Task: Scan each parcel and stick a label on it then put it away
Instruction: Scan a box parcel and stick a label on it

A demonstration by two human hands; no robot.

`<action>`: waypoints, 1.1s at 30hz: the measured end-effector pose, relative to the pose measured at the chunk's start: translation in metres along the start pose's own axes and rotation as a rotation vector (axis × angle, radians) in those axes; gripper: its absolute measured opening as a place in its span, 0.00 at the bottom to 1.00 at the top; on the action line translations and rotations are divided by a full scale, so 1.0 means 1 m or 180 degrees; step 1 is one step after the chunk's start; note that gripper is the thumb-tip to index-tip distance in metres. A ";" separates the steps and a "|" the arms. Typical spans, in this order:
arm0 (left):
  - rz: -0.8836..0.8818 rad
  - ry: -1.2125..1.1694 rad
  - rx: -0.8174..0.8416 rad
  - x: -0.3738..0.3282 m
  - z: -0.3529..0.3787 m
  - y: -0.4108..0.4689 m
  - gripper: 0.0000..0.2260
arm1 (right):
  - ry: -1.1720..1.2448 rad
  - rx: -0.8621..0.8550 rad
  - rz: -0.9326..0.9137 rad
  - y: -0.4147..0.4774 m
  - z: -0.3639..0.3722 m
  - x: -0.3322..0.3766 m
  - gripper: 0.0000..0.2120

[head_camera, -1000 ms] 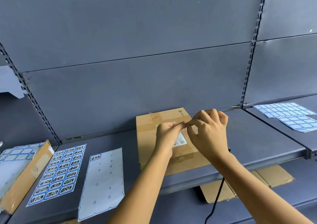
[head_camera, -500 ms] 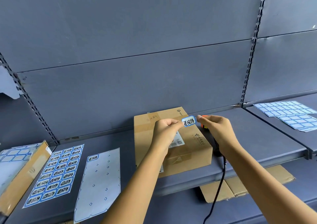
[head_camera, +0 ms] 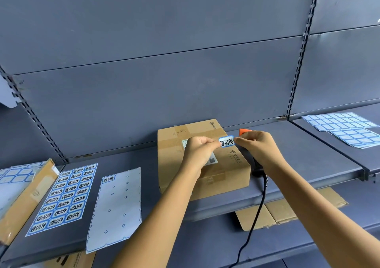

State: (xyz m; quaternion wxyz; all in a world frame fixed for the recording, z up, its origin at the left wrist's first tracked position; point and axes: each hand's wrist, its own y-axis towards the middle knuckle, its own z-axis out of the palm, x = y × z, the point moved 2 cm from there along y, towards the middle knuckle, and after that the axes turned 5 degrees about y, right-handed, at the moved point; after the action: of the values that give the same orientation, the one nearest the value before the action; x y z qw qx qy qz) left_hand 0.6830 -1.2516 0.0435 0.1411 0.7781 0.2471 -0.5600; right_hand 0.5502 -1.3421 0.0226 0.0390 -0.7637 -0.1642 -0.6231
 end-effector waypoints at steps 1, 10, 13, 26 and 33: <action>0.0004 0.0034 0.0009 0.001 0.001 0.000 0.06 | -0.0027 0.0048 -0.0006 0.003 0.000 -0.002 0.15; 0.0854 0.1449 -0.0336 0.017 0.000 0.005 0.06 | -0.0877 -0.0028 0.0311 0.021 -0.003 -0.017 0.11; 0.1439 0.2284 -0.0169 0.024 0.013 0.007 0.11 | -0.1326 -0.0022 0.0422 0.022 -0.001 -0.017 0.09; 0.2560 0.3142 -0.0556 0.041 0.037 0.003 0.18 | -0.1307 0.0037 0.0561 0.027 -0.003 -0.025 0.15; 0.2530 0.3172 -0.0303 0.037 0.038 0.000 0.24 | -0.0922 0.0108 0.0694 0.030 -0.003 -0.033 0.12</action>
State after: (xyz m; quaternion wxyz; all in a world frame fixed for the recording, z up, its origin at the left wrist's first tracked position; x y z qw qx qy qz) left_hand 0.6620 -1.2623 -0.0041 0.2406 0.9703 0.0003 -0.0243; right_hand 0.5507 -1.3780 -0.0038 0.0951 -0.8580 -0.0949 -0.4958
